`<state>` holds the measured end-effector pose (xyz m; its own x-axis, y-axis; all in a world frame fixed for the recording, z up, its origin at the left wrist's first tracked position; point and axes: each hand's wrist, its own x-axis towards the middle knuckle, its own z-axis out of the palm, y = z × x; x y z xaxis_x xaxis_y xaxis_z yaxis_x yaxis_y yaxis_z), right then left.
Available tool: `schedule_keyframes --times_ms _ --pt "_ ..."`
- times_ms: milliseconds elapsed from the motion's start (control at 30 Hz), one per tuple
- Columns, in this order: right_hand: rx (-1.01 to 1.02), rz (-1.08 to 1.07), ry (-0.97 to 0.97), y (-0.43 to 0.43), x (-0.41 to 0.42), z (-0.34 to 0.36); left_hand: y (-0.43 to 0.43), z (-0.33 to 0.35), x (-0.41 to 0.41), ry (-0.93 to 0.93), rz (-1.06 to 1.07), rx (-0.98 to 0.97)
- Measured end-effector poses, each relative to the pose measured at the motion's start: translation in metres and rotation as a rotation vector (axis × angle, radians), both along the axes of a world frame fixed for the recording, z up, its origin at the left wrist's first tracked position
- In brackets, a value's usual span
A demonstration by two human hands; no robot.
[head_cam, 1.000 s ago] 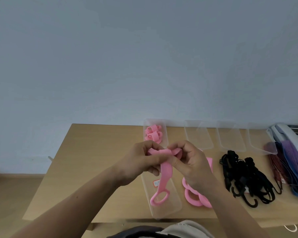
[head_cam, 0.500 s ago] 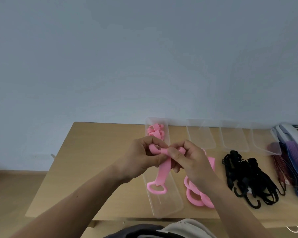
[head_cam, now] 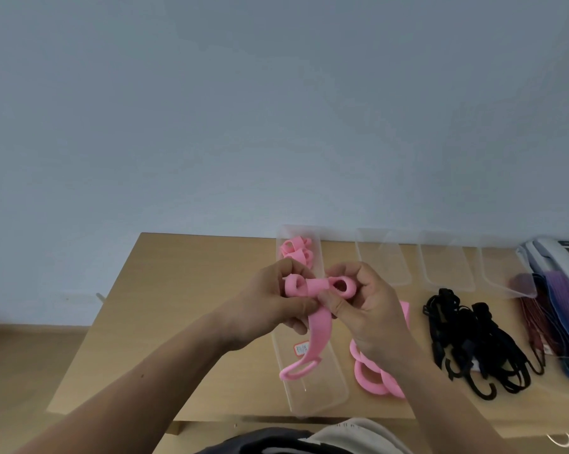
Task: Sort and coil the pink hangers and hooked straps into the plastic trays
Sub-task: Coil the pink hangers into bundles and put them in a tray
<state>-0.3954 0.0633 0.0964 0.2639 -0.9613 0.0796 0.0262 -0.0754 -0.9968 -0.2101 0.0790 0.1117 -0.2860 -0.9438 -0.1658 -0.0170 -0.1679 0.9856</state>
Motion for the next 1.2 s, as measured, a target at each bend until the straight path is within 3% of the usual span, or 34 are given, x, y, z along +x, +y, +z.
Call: schedule_keyframes --times_ms 267,567,900,1067,1200 --pt "0.07 0.024 -0.068 0.005 -0.004 0.004 0.002 -0.007 -0.006 0.075 0.043 -0.054" --pt "0.093 0.003 0.066 0.003 0.0 -0.001 0.0 -0.013 -0.004 0.025 0.097 -0.162" --pt "0.011 0.013 -0.014 0.002 0.0 0.001 0.0 -0.011 -0.001 -0.052 0.111 -0.095" --pt "-0.013 -0.001 0.018 0.004 0.004 -0.002 -0.002 -0.005 0.001 0.048 0.068 0.005" --pt "-0.005 0.03 0.004 0.003 0.003 -0.002 -0.004 -0.006 0.001 0.089 0.092 -0.023"
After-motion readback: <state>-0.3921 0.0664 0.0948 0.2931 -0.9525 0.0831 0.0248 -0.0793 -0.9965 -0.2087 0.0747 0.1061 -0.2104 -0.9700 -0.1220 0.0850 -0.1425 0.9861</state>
